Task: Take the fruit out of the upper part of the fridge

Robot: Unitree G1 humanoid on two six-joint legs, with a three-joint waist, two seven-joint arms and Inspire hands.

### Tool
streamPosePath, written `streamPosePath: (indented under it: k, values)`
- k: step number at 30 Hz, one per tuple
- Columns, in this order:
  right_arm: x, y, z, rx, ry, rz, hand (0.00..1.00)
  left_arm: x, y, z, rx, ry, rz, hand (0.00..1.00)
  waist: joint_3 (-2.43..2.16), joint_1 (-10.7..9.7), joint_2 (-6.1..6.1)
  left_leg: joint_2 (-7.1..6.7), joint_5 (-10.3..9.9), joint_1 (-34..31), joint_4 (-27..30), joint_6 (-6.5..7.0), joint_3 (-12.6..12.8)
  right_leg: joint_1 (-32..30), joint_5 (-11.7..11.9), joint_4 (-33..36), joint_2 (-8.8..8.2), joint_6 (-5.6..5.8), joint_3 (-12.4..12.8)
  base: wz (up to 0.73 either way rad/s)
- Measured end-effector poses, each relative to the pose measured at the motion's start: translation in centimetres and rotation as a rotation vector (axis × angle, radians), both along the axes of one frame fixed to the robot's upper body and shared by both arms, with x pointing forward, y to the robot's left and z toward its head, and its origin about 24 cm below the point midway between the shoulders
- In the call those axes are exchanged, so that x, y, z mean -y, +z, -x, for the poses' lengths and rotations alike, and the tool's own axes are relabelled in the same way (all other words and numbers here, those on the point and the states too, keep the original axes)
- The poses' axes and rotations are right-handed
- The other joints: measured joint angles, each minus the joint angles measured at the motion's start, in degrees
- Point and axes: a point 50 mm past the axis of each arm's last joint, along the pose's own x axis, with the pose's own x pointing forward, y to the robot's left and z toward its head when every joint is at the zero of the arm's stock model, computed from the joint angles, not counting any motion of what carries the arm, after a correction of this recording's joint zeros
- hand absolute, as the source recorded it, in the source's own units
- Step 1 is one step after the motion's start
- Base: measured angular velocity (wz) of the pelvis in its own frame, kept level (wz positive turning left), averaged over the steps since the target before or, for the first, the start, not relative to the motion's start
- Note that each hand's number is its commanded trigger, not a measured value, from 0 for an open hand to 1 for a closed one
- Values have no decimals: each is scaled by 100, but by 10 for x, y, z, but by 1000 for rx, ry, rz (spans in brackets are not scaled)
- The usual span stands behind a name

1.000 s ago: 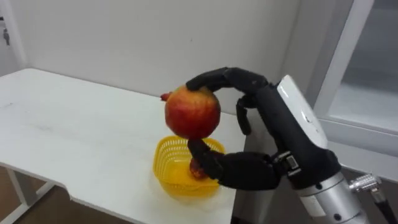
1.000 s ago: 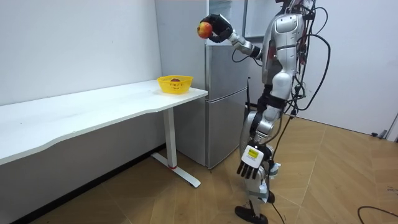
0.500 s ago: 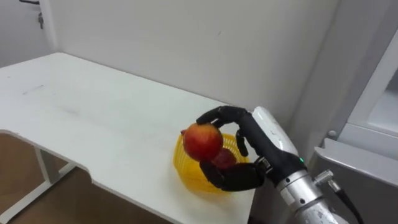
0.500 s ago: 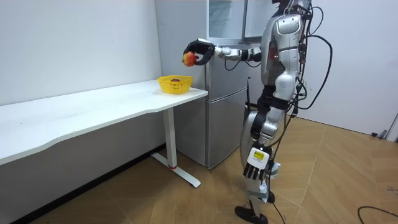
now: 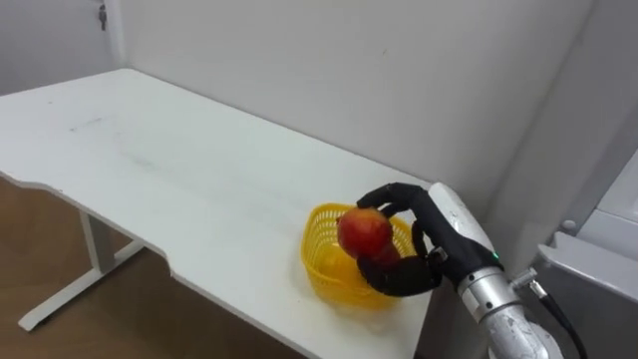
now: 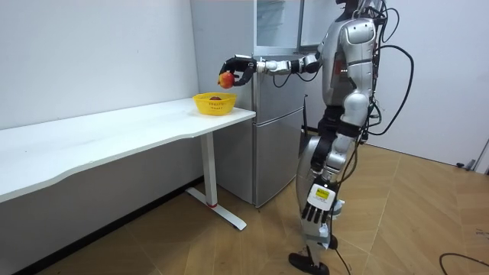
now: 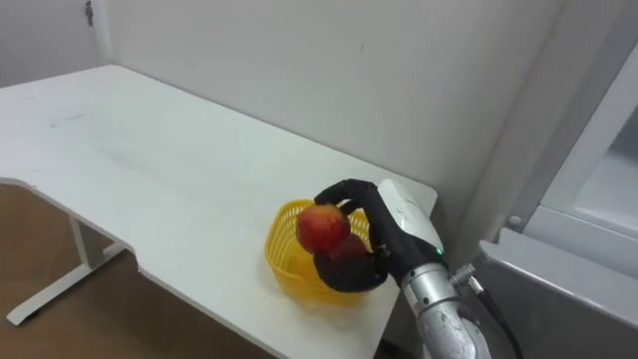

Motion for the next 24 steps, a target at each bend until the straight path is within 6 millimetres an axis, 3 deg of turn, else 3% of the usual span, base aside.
streamPosePath:
  k: [1,2,3,4,9,24]
  values:
    - [1,0,0,2,-3,0,100,0,0,0,0,0,0,0,-3,-2,-4,-2,0,-5,2,0,-2,-1,0,-3,-16,0,-3,0]
    - [3,1,0,4,-10,0,69,0,0,0,-3,0,1,0,-10,-2,-14,-10,0,-18,9,1,-11,-5,0,-6,-36,0,-8,5]
    - [6,1,0,3,-17,-7,11,0,0,0,-3,1,1,0,-20,4,-27,-16,1,-29,22,2,-14,-8,0,-7,-37,0,-9,5]
    - [7,2,0,4,-20,-10,0,0,0,0,-4,1,0,0,-25,6,-34,-18,2,-29,37,3,-14,-8,0,-7,-35,1,-10,5]
    - [13,-2,-2,-15,-47,-41,0,-4,1,-2,-3,2,-11,0,-38,8,-99,-22,1,-37,108,5,-32,0,1,4,-34,2,-37,2]
    - [15,-3,-2,-30,-54,-78,0,-6,2,0,-16,2,-5,0,-31,9,-97,-21,-7,-44,101,12,-50,-4,0,2,-49,2,-33,0]
